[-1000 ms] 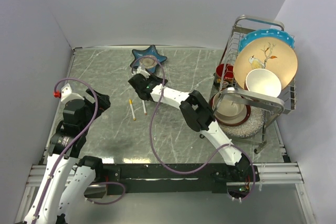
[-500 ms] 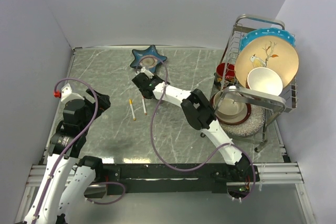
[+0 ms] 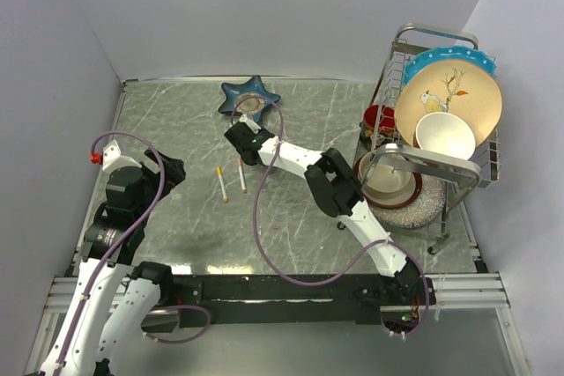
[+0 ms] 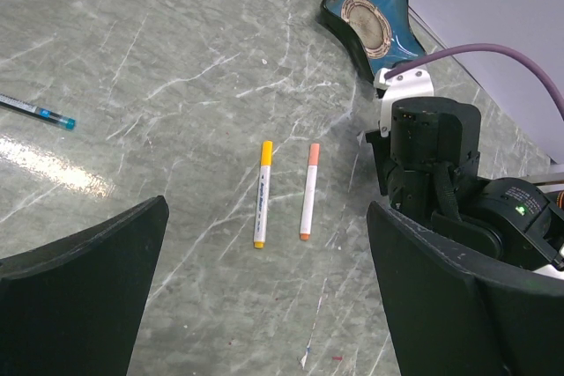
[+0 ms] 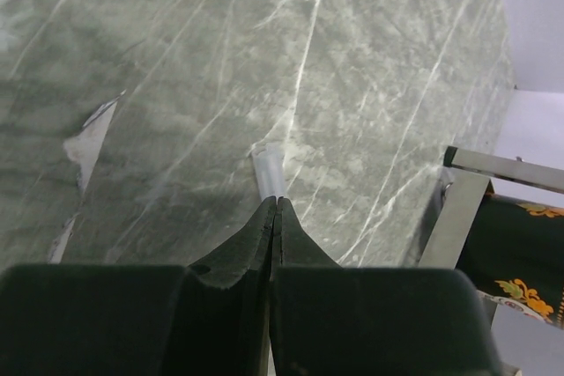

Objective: Insert the pens into the pen caps

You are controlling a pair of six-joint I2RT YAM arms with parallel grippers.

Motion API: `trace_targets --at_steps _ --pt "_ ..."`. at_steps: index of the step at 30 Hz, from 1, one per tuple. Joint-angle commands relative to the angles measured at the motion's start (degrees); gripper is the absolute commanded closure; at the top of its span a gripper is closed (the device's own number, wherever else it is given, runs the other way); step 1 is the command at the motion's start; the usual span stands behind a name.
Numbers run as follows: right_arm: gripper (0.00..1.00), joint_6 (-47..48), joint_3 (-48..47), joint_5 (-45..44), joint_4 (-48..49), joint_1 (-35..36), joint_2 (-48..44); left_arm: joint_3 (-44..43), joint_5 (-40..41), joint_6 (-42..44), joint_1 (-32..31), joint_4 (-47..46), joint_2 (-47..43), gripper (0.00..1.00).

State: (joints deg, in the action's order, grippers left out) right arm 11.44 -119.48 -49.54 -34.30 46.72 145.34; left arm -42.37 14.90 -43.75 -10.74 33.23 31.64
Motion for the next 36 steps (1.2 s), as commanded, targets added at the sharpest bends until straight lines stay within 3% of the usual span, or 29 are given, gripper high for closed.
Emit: trace_targets --at_steps 1,29,36 --pt "1.00 -1.2 -1.8 0.9 -1.7 -3.7 0.1 0.3 0.1 0.9 -0.1 -2.4 -0.3 0.01" --pt "0.99 0.7 4.1 2.0 6.6 -5.2 -7.0 0.4 0.0 1.0 -0.1 -2.6 -0.3 0.01" --pt "0.97 1.3 5.0 -2.4 12.6 -4.9 -9.2 0.4 -0.1 0.9 -0.1 -2.7 -0.3 0.00"
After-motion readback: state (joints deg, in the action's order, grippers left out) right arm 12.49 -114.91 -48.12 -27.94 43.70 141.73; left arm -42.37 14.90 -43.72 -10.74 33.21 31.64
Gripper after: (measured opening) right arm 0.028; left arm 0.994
